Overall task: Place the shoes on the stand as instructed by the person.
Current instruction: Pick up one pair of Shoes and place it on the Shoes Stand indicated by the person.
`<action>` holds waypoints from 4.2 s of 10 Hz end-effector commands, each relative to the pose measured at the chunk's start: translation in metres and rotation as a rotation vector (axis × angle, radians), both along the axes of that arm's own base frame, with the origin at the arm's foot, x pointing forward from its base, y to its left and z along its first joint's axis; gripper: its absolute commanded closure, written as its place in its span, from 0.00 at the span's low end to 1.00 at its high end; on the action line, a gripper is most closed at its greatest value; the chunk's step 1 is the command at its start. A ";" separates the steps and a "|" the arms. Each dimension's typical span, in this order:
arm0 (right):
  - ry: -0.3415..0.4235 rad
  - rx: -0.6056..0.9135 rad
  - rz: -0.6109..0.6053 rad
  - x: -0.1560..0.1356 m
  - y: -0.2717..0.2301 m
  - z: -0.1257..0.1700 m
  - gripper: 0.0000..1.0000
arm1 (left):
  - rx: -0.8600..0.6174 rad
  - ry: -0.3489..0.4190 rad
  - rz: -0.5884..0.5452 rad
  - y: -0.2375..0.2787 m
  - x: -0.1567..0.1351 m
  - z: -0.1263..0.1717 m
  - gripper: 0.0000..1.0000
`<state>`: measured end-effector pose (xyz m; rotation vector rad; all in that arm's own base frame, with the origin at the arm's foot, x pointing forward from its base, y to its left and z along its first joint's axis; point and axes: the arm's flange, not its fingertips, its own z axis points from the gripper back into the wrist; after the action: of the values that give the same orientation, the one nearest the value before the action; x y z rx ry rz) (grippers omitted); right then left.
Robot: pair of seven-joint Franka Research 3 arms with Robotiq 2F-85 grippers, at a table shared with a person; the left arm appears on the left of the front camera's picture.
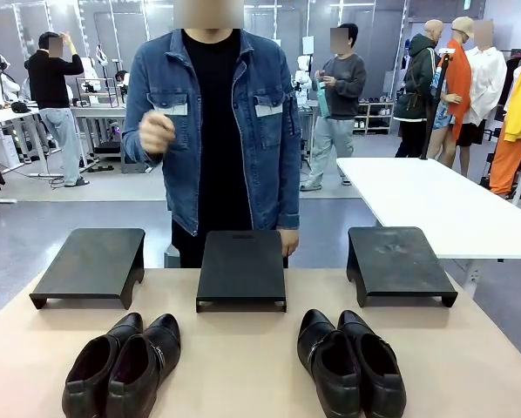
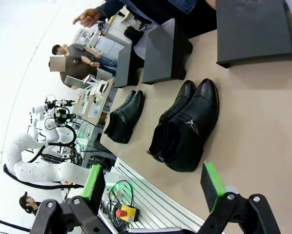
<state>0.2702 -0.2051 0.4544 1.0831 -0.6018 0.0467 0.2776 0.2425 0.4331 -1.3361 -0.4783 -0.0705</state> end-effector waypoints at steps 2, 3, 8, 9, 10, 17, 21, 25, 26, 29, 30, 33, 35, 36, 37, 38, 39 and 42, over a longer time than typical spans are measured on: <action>-0.016 0.008 0.000 0.001 0.000 0.001 0.00 | 0.002 0.001 -0.008 0.001 -0.002 0.000 0.00; -0.016 0.008 0.000 0.001 0.000 0.001 0.00 | 0.002 0.001 -0.008 0.001 -0.002 0.000 0.00; -0.016 0.008 0.000 0.001 0.000 0.001 0.00 | 0.002 0.001 -0.008 0.001 -0.002 0.000 0.00; -0.016 0.008 0.000 0.001 0.000 0.001 0.00 | 0.002 0.001 -0.008 0.001 -0.002 0.000 0.00; -0.016 0.008 0.000 0.001 0.000 0.001 0.00 | 0.002 0.001 -0.008 0.001 -0.002 0.000 0.00; -0.016 0.008 0.000 0.001 0.000 0.001 0.00 | 0.002 0.001 -0.008 0.001 -0.002 0.000 0.00; -0.016 0.008 0.000 0.001 0.000 0.001 0.00 | 0.136 0.007 -0.064 -0.018 0.004 0.043 0.00; -0.016 0.008 0.000 0.001 0.000 0.001 0.00 | 0.451 0.084 -0.195 -0.096 0.015 0.117 0.00; -0.016 0.008 0.000 0.001 0.000 0.001 0.00 | 0.552 0.123 -0.202 -0.124 0.021 0.127 0.00; -0.016 0.008 0.000 0.001 0.000 0.001 0.00 | 0.763 0.127 -0.268 -0.226 0.027 0.142 0.00; -0.016 0.008 0.000 0.001 0.000 0.001 0.00 | 0.820 0.138 -0.268 -0.253 0.031 0.141 0.00; -0.016 0.008 0.000 0.001 0.000 0.001 0.00 | 1.036 0.173 -0.193 -0.337 0.030 0.123 0.00; -0.016 0.008 0.000 0.001 0.000 0.001 0.00 | 1.140 0.193 -0.128 -0.374 0.034 0.105 0.00; -0.016 0.008 0.000 0.001 0.000 0.001 0.00 | 1.198 0.160 -0.089 -0.389 0.032 0.094 0.00; -0.016 0.008 0.000 0.001 0.000 0.001 0.00 | 1.225 0.165 -0.041 -0.403 0.032 0.078 0.00; -0.016 0.008 0.000 0.001 0.000 0.001 0.00 | 1.250 0.178 0.008 -0.411 0.033 0.062 0.00; -0.016 0.008 0.000 0.001 0.000 0.001 0.00 | 1.266 0.200 0.060 -0.418 0.036 0.046 0.00; -0.016 0.008 0.000 0.001 0.000 0.001 0.00 | 1.266 0.229 0.117 -0.423 0.042 0.018 0.00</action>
<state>0.2707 -0.2051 0.4546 1.0800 -0.5985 0.0447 0.3204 -0.1774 0.4571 -0.0746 -0.1921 -0.1178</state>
